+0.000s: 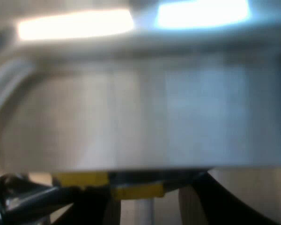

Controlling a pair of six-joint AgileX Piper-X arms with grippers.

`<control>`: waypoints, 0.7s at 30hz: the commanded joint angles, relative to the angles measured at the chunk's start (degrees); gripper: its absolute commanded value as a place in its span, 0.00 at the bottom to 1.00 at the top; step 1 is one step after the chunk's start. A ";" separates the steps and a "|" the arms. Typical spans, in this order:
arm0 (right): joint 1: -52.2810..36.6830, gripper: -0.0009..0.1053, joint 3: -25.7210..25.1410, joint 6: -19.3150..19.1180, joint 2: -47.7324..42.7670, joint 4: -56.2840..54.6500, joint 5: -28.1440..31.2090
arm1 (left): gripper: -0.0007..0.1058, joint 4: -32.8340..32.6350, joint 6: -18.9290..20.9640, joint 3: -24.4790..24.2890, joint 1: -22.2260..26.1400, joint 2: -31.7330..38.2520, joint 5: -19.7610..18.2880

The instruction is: Put the handle in the coffee machine

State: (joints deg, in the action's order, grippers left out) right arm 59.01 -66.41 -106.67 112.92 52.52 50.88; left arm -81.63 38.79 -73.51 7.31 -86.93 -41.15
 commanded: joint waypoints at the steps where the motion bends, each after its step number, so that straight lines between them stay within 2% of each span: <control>1: -0.14 0.32 -0.96 -0.29 -2.66 4.16 0.33 | 0.01 -1.47 0.00 1.47 -0.11 0.56 -1.17; 5: -0.14 0.32 -0.96 -0.29 -2.66 4.16 0.33 | 0.01 -1.29 -0.01 4.42 -0.11 0.78 -1.17; 10: -0.14 0.32 -0.96 -0.29 -2.66 4.16 0.33 | 0.01 2.24 1.33 8.45 -0.11 2.56 -1.17; 14: -0.14 0.32 -0.96 -0.29 -2.66 4.16 0.33 | 0.01 4.18 2.59 9.19 -0.28 4.58 -0.78; 16: -0.14 0.32 -0.96 -0.29 -2.66 4.16 0.33 | 0.01 5.48 3.80 9.17 -1.29 6.09 0.28; 21: -0.14 0.32 -0.96 -0.29 -2.66 4.16 0.33 | 0.01 5.46 3.93 9.17 -5.09 8.07 2.59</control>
State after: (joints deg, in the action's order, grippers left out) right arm 59.01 -66.07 -106.81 112.70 52.52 51.15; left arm -73.91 42.50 -64.33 3.55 -79.75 -35.60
